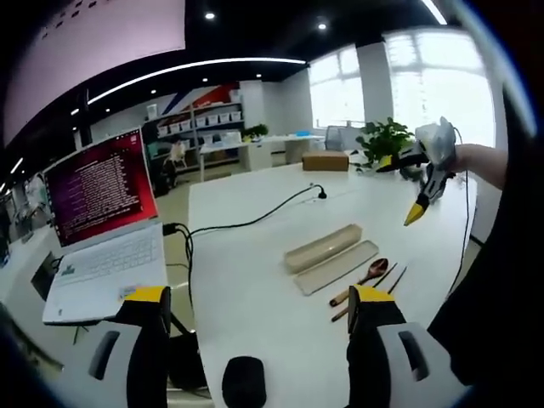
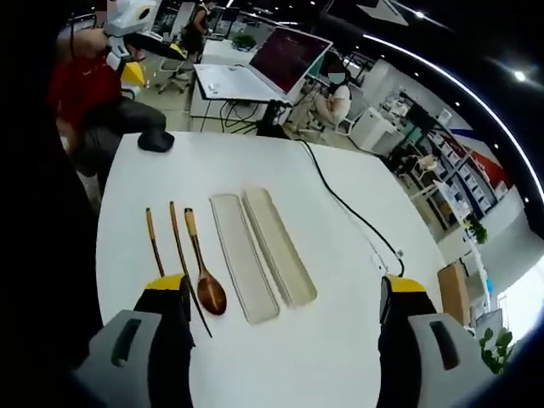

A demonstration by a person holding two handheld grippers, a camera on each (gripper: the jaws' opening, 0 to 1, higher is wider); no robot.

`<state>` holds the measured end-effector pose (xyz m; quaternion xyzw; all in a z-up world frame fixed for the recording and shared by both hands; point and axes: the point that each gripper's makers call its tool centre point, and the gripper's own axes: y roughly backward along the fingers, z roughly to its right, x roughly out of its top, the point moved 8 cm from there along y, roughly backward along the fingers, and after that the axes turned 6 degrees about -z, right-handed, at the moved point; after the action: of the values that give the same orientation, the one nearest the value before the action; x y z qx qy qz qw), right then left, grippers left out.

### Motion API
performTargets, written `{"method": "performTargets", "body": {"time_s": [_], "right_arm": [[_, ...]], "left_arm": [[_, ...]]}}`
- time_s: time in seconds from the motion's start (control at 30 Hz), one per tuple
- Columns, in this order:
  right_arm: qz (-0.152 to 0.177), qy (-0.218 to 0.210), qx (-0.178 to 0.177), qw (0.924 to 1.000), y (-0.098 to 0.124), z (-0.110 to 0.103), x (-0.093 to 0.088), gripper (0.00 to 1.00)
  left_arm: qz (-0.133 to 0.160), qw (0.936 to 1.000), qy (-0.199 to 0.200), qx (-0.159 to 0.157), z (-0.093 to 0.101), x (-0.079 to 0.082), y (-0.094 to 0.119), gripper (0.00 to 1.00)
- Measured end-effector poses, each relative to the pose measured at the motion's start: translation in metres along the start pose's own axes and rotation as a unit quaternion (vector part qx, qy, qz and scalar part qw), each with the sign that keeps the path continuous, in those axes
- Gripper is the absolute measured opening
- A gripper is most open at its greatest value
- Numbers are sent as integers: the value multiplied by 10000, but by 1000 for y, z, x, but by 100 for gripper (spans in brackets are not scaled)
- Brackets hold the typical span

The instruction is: Arrange the utensils inside the cutlery case until each visible utensil rests in its matching compartment.

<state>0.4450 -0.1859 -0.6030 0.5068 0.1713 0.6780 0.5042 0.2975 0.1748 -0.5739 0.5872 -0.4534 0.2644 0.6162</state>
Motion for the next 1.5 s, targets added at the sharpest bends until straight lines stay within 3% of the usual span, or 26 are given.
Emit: {"method": "performTargets", "body": {"time_s": [0.1, 0.5, 0.83, 1.03, 1.17, 1.3, 1.4, 1.5], "right_arm": [[-66, 168, 134, 9997, -5, -4, 4, 88], [-117, 429, 471, 9979, -27, -20, 18, 90], [-199, 632, 778, 9948, -39, -30, 23, 85], [-166, 543, 1019, 9932, -42, -33, 26, 75], [-231, 659, 1054, 9920, -42, -32, 27, 75], [-197, 652, 1006, 9926, -44, -29, 30, 75], [-242, 820, 1027, 9910, -45, -33, 29, 76], [-368, 883, 1107, 9892, -48, -35, 25, 75]], "left_arm": [[-110, 9999, 39, 98, -3, -3, 6, 86], [-495, 9985, 113, 199, -1, -26, 19, 85], [-507, 9981, 167, 303, -5, -31, 24, 84], [-592, 9975, 227, 301, -4, -39, 21, 83], [-486, 9976, 417, 253, -3, -39, 17, 83], [-534, 9982, 208, 192, 0, -34, 13, 83], [-407, 9984, 349, 201, -3, -33, 11, 83], [-518, 9980, 357, 107, -3, -36, 7, 83]]}}
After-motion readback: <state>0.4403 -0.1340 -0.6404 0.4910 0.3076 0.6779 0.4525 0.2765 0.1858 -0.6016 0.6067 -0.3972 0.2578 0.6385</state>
